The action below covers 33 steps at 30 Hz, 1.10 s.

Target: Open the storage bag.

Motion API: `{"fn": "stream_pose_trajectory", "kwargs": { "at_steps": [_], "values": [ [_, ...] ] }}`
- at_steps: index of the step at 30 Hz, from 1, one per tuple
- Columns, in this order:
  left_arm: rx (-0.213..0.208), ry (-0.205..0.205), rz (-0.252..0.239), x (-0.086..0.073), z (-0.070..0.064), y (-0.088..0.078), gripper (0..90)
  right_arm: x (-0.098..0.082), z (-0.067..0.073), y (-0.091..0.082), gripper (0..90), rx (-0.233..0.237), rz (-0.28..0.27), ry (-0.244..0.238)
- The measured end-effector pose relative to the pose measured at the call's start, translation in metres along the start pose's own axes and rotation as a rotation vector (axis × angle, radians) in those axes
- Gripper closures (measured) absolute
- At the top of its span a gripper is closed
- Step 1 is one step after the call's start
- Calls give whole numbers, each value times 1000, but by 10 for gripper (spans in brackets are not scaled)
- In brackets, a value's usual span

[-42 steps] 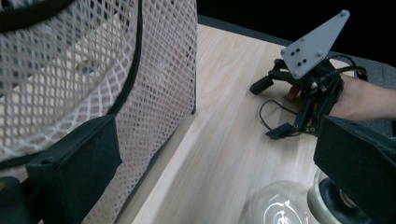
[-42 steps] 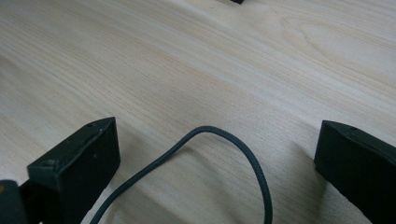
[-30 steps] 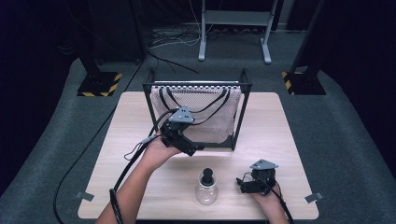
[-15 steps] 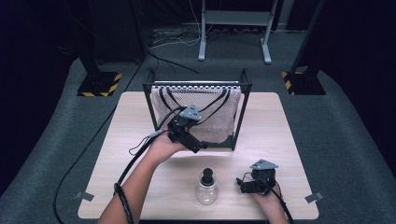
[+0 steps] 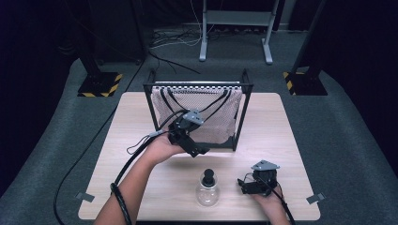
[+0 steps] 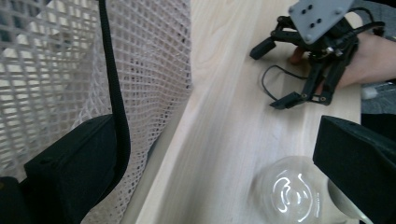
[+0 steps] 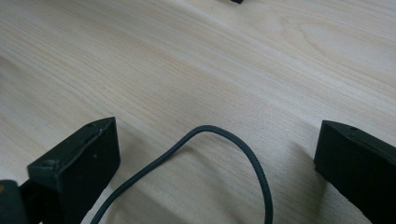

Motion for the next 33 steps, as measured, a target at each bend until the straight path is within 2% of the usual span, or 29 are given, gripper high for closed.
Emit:
{"fn": "stream_pose_trajectory", "kwargs": {
  "at_steps": [8,11,12,13,19,25,33],
  "values": [
    [-46,-6,0,-2,-9,-8,2,0,0,0,0,0,0,0],
    [-88,-29,-17,-4,-13,-14,0,0,0,0,0,1,-1,-1],
    [-88,-29,-17,-4,-13,-14,0,0,0,0,0,1,-1,-1],
    [-113,-42,-28,-4,-15,-18,0,0,0,0,0,4,-1,-5],
    [-161,-41,-39,-6,-24,-30,0,1,-1,1,0,5,0,-5],
    [-196,-36,-74,-8,-33,-40,1,2,-1,2,0,5,0,-4],
    [-206,-26,-93,-9,-39,-46,0,0,-1,0,0,19,-4,-17]
  ]
}}
Point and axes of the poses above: each handheld gripper's, and its own axes: y roughly forward along the jaws, x roughly out of its top, z roughly to its left, the point moved 2 cm from there along y, roughly forward along the jaws, and after that the axes turned 11 degrees about -y, right-handed, at the moved point
